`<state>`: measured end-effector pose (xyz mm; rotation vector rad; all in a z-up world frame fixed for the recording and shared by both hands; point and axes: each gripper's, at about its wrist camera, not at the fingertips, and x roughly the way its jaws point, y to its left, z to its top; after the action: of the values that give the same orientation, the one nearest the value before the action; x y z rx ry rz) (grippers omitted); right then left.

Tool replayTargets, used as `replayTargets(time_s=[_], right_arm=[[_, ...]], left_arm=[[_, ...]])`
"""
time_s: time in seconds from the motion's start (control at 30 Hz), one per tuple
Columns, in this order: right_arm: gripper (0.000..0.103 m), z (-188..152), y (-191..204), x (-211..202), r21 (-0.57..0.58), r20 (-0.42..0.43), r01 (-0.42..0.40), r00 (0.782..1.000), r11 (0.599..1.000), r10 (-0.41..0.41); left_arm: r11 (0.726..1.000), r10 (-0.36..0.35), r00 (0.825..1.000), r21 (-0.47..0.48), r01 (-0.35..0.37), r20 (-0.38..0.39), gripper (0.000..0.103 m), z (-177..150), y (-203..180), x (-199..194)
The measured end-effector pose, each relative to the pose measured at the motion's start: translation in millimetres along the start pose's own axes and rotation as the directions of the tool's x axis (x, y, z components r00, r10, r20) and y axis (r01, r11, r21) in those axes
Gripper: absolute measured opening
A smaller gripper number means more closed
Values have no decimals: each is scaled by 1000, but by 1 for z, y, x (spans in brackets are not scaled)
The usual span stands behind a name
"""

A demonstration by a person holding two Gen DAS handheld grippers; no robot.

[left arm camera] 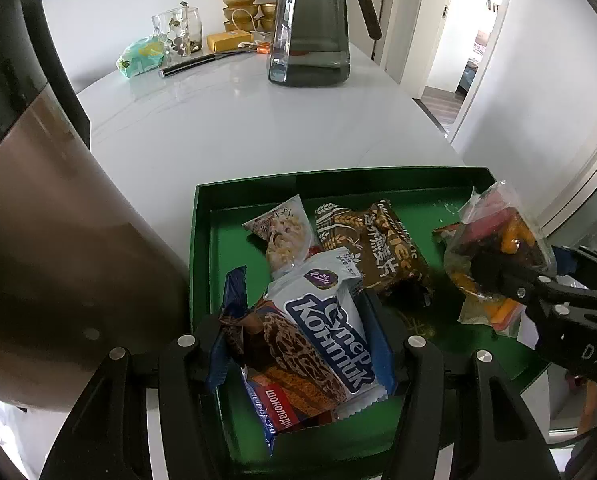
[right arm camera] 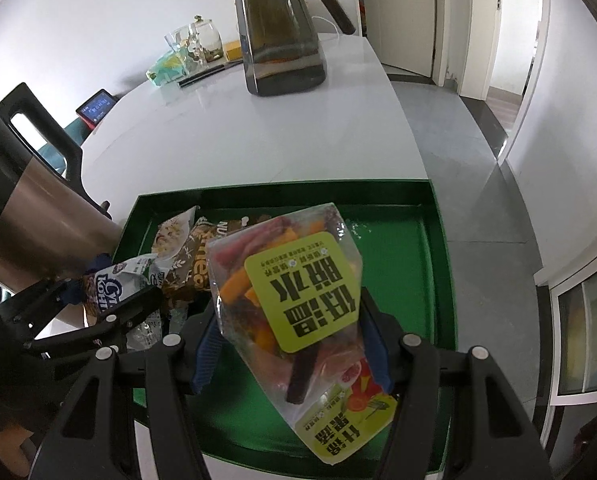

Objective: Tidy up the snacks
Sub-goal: 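Open both grippers to drop the wafer bar and gummy box into the tray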

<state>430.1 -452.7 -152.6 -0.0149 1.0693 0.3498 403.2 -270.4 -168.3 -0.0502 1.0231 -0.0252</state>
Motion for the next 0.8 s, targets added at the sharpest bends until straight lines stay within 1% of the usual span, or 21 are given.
replayTargets(time_s=[0.17, 0.33, 0.43, 0.5, 0.6, 0.63, 0.67, 0.7, 0.73, 0.8], right_arm=[[65, 1, -3, 5, 19, -11, -2, 1000, 1000, 2], [66, 1, -2, 6, 10, -13, 2, 1000, 1000, -2], [70, 1, -4, 5, 20, -14, -6, 1000, 1000, 6], [71, 0, -6, 2, 31, -4, -4, 1000, 1000, 4], [73, 0, -6, -5, 23, 31, 25, 999, 999, -26], [75, 0, -6, -6, 26, 37, 27, 999, 999, -28], [88, 1, -7, -8, 32, 41, 22, 999, 999, -23], [100, 3, -7, -9, 37, 45, 17, 999, 999, -19], [103, 4, -6, -11, 36, 51, 15, 999, 999, -17], [103, 6, -4, -14, 27, 62, 19, 998, 999, -21]], left_arm=[[1000, 10, 1000, 12, -10, -2, 52, -1, -2, 0], [1000, 11, 1000, 22, -11, 0, 52, 0, -5, 1], [1000, 10, 1000, 25, -10, -7, 53, 1, -5, 2], [1000, 14, 1000, 27, -13, -15, 53, 1, -6, 2], [999, 27, 999, 23, -27, -20, 55, 1, -7, 1], [999, 32, 999, 22, -32, -18, 56, 1, -7, 0], [999, 38, 999, 24, -38, -18, 58, 1, -8, -1], [999, 42, 999, 25, -41, -19, 66, 0, -8, -1], [999, 43, 999, 27, -42, -19, 74, 0, -8, -2], [999, 36, 999, 26, -36, -19, 77, -1, -9, -4]])
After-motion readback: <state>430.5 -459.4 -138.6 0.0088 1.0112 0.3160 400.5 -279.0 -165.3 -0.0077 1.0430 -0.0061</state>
